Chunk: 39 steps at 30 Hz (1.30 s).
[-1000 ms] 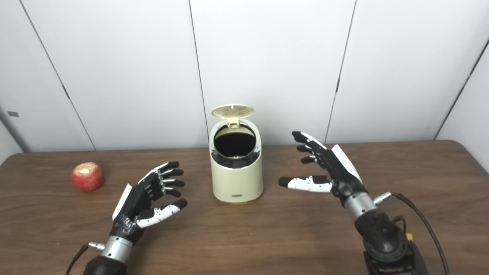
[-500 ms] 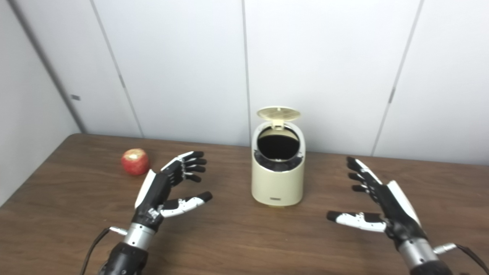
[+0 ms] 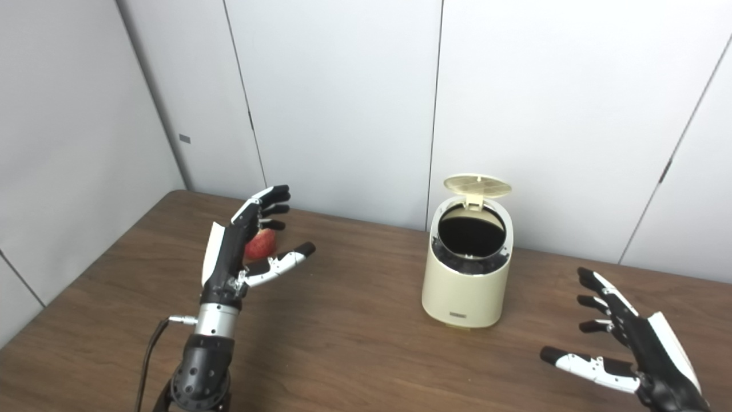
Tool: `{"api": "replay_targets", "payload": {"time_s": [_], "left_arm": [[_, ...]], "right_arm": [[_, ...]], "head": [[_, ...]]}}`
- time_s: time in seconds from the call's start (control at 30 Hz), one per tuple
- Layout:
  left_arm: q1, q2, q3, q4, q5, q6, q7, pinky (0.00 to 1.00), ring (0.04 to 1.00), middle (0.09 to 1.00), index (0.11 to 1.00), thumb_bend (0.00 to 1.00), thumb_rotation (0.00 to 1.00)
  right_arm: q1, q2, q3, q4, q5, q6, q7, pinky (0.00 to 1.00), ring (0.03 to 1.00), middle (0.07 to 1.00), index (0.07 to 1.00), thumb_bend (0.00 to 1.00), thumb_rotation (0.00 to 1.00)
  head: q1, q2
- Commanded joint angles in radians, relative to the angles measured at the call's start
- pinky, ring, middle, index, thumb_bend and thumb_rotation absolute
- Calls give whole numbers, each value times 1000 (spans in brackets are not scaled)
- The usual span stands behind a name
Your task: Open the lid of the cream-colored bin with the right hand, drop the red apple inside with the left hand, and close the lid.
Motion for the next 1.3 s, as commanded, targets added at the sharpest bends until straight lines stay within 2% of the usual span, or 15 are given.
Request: {"api": "replay_targets", "payload": {"time_s": [0.0, 0.17, 0.23, 0.33, 0.4, 0.47, 0.6, 0.7, 0.83, 0.9, 1.03, 1.1, 1.27], "left_arm": [[-61, 44, 17, -44, 25, 20, 19, 691, 822, 829, 835, 748, 140], [-101, 99, 31, -48, 44, 76, 16, 801, 915, 905, 854, 765, 158], [-112, 119, 32, -45, 55, 96, 14, 804, 940, 932, 861, 765, 157], [-130, 152, 33, -21, 91, 123, 25, 821, 943, 927, 866, 790, 189], [-142, 179, 32, 4, 115, 131, 30, 889, 949, 917, 872, 793, 188], [-149, 203, 25, 22, 138, 147, 26, 888, 953, 923, 880, 804, 204], [-159, 227, 17, 42, 142, 211, 7, 832, 959, 948, 902, 840, 223], [-163, 244, 10, 61, 138, 249, -11, 847, 978, 971, 924, 854, 208], [-168, 263, -1, 74, 143, 311, -40, 971, 999, 999, 982, 936, 244], [-168, 267, -8, 71, 150, 342, -48, 994, 1000, 1000, 997, 974, 255], [-168, 274, -25, 77, 166, 379, -49, 984, 1000, 1000, 1000, 1000, 287], [-169, 277, -36, 85, 182, 386, -37, 917, 1000, 1000, 1000, 1000, 283], [-177, 276, -56, 112, 223, 413, -10, 865, 1000, 1000, 1000, 1000, 274]], "right_arm": [[-30, -15, -5, -33, -1, -31, -13, 623, 836, 907, 892, 833, 365], [-28, -16, -4, -26, 0, -40, -13, 554, 826, 902, 886, 829, 349], [-27, -17, -3, -23, -1, -47, -13, 538, 824, 905, 888, 823, 346], [-26, -17, -1, -22, -1, -53, -13, 547, 817, 900, 889, 834, 375], [-26, -16, 0, -24, -1, -50, -14, 546, 821, 902, 894, 837, 385], [-27, -15, 0, -25, -3, -47, -16, 541, 819, 902, 893, 837, 382], [-27, -17, 3, -30, -11, -35, -13, 528, 817, 898, 889, 831, 364], [-26, -17, 5, -39, -14, -24, -10, 516, 813, 892, 888, 841, 374], [-25, -18, 2, -40, -4, -19, -7, 504, 806, 892, 887, 848, 374], [-24, -22, 2, -38, -7, -22, -6, 491, 799, 890, 885, 850, 372], [-22, -28, 3, -38, -7, -27, -4, 500, 792, 887, 886, 853, 385], [-22, -31, 2, -40, -4, -27, -2, 501, 795, 889, 888, 863, 408], [-22, -36, -3, -32, 6, -40, -3, 516, 791, 887, 886, 874, 426]], "head": [[0, 1], [7, -7], [9, -8], [8, -10], [4, -8], [2, -7], [2, -9], [2, -9], [-1, -7], [1, -7], [0, -6], [-1, -4], [-2, -2]]}}
